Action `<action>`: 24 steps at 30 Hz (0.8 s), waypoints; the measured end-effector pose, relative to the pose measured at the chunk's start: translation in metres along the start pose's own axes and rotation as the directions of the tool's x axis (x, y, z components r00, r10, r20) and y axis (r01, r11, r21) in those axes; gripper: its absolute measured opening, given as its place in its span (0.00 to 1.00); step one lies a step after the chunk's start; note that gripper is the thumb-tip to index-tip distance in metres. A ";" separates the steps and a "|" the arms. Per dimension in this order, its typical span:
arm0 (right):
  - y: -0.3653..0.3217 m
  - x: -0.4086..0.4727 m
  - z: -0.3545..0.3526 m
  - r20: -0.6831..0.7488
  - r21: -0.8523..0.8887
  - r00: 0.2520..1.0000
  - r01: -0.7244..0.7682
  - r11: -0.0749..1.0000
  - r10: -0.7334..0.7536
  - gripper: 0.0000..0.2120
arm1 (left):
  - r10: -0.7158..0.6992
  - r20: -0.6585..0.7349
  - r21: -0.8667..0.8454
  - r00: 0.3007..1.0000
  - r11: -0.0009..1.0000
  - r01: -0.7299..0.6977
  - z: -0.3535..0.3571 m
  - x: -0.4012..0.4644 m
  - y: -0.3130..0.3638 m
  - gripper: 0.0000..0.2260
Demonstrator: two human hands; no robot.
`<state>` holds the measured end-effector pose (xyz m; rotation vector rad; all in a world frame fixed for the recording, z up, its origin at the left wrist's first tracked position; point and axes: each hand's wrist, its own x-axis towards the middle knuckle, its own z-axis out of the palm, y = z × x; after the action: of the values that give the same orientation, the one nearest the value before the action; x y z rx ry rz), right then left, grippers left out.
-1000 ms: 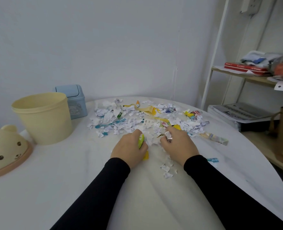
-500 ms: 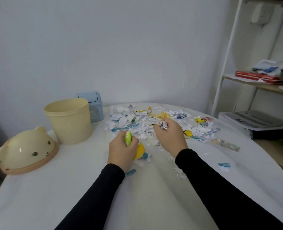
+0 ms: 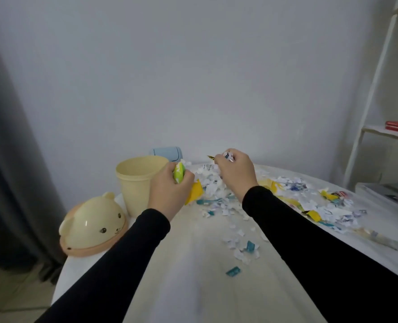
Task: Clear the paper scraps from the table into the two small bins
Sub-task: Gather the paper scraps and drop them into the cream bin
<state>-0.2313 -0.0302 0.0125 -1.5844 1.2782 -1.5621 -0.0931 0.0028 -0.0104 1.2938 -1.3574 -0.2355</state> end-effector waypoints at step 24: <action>-0.017 0.079 0.178 0.252 0.156 0.953 -0.212 0.965 0.169 0.10 | -0.081 -0.089 0.031 0.993 0.996 0.084 -0.045 0.132 -0.077 0.03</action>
<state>-0.0670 -0.1341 0.0335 -1.4364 1.0908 -1.2877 0.0235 -0.1020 0.0186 1.3753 -1.2401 -0.2097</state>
